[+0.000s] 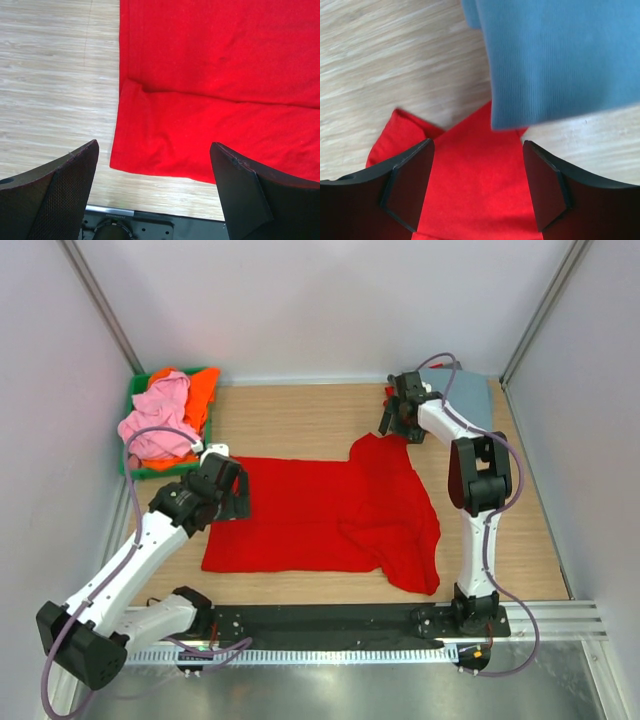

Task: Fold and stack the t-shirts
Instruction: Fold the tshirt

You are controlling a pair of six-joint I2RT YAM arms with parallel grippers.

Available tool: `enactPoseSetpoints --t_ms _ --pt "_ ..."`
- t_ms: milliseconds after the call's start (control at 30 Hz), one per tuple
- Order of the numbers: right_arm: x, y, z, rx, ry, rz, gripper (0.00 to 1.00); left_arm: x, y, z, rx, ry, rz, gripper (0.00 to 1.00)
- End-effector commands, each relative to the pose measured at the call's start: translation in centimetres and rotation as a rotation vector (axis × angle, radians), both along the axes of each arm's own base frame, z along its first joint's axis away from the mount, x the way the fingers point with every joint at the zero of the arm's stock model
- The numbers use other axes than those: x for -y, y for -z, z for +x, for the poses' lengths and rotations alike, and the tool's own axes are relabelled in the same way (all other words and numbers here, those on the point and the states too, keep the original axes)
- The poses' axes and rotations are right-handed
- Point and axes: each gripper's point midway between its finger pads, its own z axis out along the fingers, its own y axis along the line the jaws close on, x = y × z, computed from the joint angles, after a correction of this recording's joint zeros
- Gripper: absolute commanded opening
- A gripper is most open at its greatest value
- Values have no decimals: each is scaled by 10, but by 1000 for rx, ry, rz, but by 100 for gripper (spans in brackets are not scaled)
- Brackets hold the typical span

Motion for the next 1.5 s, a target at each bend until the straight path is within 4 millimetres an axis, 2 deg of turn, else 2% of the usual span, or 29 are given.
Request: enactPoseSetpoints --t_ms 0,33,100,200,233,267,300,333,367,400,433,467,500,567,600,633,667,700,733,800,833,867,900,933,967,1000,1067,1167,1467 --pt "-3 -14 29 80 -17 18 77 -2 -4 10 44 -5 14 93" --pt "-3 -2 29 61 -20 9 75 -2 -3 11 34 -5 19 93" --pt "-2 2 35 63 -20 -2 68 -3 -1 11 29 -9 26 93" --pt "-5 13 37 49 -35 10 48 -4 -1 12 31 -14 29 93" --pt "-7 14 36 49 -42 17 38 -4 -2 13 35 -21 24 93" --pt "-8 12 34 50 -52 21 19 -6 1 16 28 -40 24 94" --pt "-12 11 33 56 -66 41 8 -6 -2 22 41 -57 15 96" --pt "-14 4 36 88 -71 53 1 -5 -2 27 39 -73 7 96" --pt "-14 0 29 97 -74 57 1 -6 3 40 26 -107 2 96" --pt "-14 -7 27 119 -71 56 1 -5 -5 54 38 -133 -15 95" --pt "-17 -14 27 150 -76 61 1 1 -1 63 11 -135 -51 94" --pt "-14 -6 15 131 -74 50 1 -5 0 76 1 -173 -73 93" --pt "-13 -27 12 171 -73 48 1 -1 10 97 -43 -188 -70 91" --pt "-3 -27 -5 169 -57 8 1 -4 22 121 -82 -219 -72 87" --pt "3 -45 -9 201 -45 -13 1 1 31 141 -102 -226 -73 83" --pt "12 -51 -17 198 -31 -48 1 2 39 152 -123 -236 -81 81" --pt "30 -46 -28 178 8 -118 1 2 45 161 -142 -246 -106 79" --pt "44 -51 -35 175 46 -165 1 2 48 168 -149 -257 -105 77" --pt "55 -64 -44 184 72 -190 1 4 57 183 -161 -269 -98 77" --pt "84 -62 -59 163 138 -237 1 6 54 203 -140 -282 -88 78" --pt "90 -62 -63 159 143 -243 1 6 70 209 -171 -288 -70 78" --pt "95 -63 -69 154 151 -251 1 6 76 212 -194 -291 -60 78" --pt "106 -62 -72 144 167 -266 1 8 68 227 -165 -293 -62 77" --pt "111 -61 -76 133 178 -281 1 9 70 231 -172 -294 -60 77" --pt "117 -59 -78 121 191 -294 1 9 86 233 -216 -294 -39 77" --pt "124 -60 -81 115 212 -316 1 10 80 243 -194 -299 -36 76" --pt "127 -58 -84 105 217 -316 1 10 92 248 -218 -298 -20 76" --pt "122 -55 -83 110 191 -287 1 19 95 265 -193 -281 -52 75" --pt "110 -44 -80 95 138 -233 1 63 88 313 -74 -220 -178 75"
